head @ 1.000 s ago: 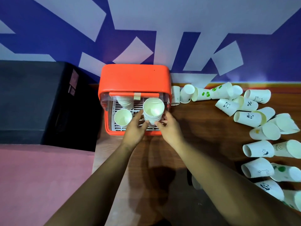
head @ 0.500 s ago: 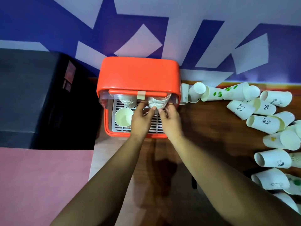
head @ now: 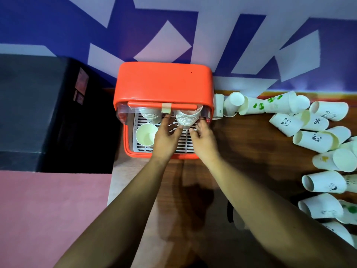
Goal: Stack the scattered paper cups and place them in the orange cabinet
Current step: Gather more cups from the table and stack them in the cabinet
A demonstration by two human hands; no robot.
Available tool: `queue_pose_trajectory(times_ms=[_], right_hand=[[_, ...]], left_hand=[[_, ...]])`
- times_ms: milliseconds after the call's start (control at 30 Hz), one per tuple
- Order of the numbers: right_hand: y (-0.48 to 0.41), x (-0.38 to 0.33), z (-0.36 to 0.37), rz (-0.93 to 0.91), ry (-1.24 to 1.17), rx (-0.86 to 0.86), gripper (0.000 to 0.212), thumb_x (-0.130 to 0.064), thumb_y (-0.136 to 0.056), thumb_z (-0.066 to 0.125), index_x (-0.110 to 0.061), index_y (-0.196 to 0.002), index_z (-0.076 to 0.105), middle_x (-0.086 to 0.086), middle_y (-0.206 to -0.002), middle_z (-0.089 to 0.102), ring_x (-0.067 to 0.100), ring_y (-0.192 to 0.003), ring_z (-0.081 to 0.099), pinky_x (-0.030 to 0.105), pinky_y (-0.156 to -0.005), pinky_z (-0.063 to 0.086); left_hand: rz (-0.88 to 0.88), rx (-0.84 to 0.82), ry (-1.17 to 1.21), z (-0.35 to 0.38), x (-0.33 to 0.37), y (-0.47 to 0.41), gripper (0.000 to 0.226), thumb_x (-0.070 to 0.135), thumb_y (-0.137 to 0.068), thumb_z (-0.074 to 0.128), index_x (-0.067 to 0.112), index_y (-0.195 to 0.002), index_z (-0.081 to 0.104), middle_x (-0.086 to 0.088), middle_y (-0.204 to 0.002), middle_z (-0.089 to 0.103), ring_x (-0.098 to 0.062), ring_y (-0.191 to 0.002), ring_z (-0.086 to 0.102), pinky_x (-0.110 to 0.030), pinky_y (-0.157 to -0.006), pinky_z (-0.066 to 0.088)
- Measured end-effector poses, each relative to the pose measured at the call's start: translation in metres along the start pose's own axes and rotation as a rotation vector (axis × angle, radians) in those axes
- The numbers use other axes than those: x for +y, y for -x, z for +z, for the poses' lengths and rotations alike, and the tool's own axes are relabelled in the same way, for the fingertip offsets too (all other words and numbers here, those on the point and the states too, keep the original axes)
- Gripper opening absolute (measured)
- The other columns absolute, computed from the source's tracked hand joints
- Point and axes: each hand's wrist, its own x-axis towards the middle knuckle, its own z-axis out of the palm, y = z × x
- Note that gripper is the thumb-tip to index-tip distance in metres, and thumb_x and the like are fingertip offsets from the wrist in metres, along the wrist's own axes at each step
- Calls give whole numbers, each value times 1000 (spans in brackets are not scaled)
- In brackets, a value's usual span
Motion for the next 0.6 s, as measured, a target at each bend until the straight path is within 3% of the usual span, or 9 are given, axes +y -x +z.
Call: queue_pose_trajectory(times_ms=[100, 200, 367, 500, 600], right_hand=[[20, -3, -27, 0, 34, -30, 43, -10, -95, 53, -8, -139, 51, 7, -133, 62, 22, -122, 59, 38, -106, 45], [50, -1, -67, -13, 87, -13, 37, -10, -94, 56, -9, -131, 58, -6, -121, 64, 10, -112, 61, 18, -96, 43], [94, 31, -145, 43, 228, 10, 35, -20, -95, 60, -12, -128, 60, 4, -126, 65, 17, -116, 61, 29, -102, 46], [136, 61, -187, 160, 288, 31, 36, -23, -95, 60, -12, -129, 59, 4, -130, 63, 19, -121, 58, 23, -98, 40], [164, 91, -194, 261, 323, 43, 42, -24, -95, 60, -11, -134, 55, 5, -134, 60, 21, -123, 57, 22, -96, 38]], left_hand=[[-26, 20, -23, -6, 4, 20, 30, 14, -95, 61, 11, -125, 56, -2, -114, 67, -6, -94, 64, -23, -86, 50], [15, -31, -53, -5, 7, 45, 17, 15, -91, 60, 11, -108, 58, -5, -104, 66, -12, -91, 62, -24, -83, 48], [23, -222, -103, 23, 18, 89, 11, 1, -95, 57, 11, -98, 60, 2, -91, 63, -10, -84, 58, -13, -76, 43], [26, -418, -236, 60, 11, 118, 10, 13, -91, 64, 23, -94, 60, 1, -96, 65, -14, -91, 60, -26, -86, 46], [-97, -527, -349, 85, 0, 138, 11, 21, -95, 66, 19, -106, 63, -6, -105, 69, -26, -103, 67, -30, -88, 48]])
